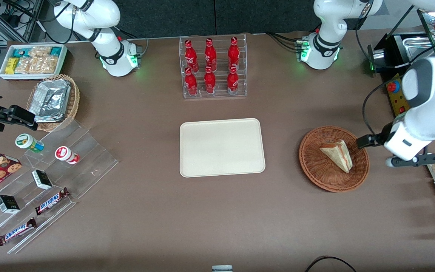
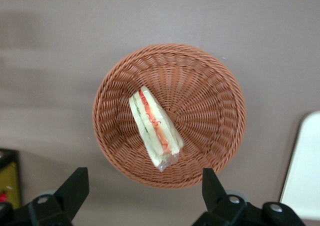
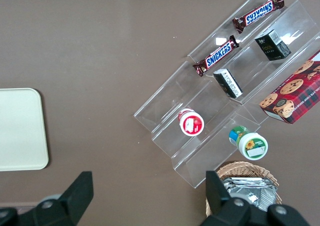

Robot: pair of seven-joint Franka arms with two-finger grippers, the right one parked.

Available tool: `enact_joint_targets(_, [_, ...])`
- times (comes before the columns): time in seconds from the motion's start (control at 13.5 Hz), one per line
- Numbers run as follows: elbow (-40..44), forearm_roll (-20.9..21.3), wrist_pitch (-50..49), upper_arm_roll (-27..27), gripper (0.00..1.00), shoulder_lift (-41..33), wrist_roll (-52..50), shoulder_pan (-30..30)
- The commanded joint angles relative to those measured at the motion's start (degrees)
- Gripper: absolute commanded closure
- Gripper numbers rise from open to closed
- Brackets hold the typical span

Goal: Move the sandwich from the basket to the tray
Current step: 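Move the left gripper over the wicker basket and lower toward the sandwich, then close the left gripper on the wrapped triangular sandwich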

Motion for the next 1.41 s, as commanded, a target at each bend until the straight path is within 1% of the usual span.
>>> enact_joint_targets(0.0, [-1.09,0.9,3.69,-0.09,0.0,2.75,-13.26,-0.74])
enact_joint_targets(0.15, [-3.19,0.9,7.11,-0.09,0.0,3.21,-18.74,-0.75])
enact_joint_targets(0.3, [-8.19,0.9,13.6,-0.18,0.0,2.59,-24.27,-1.18])
enact_joint_targets(0.52, [-15.22,0.99,20.91,-0.18,0.0,1.01,-28.24,-1.8])
enact_joint_targets(0.67, [-19.1,0.99,24.61,-0.18,0.0,0.13,-28.69,-1.8])
enact_joint_targets(0.89, [-23.15,0.99,28.04,-0.18,0.0,-0.49,-29.39,-1.8])
enact_joint_targets(1.19, [-24.64,1.07,28.49,-0.18,0.0,0.04,-32.03,-1.89])
enact_joint_targets(1.26, [-25.0,1.07,29.01,-0.18,0.03,0.13,-32.03,-1.89])
enact_joint_targets(1.33, [-25.26,1.07,29.63,-0.18,0.13,0.48,-32.12,-1.89])
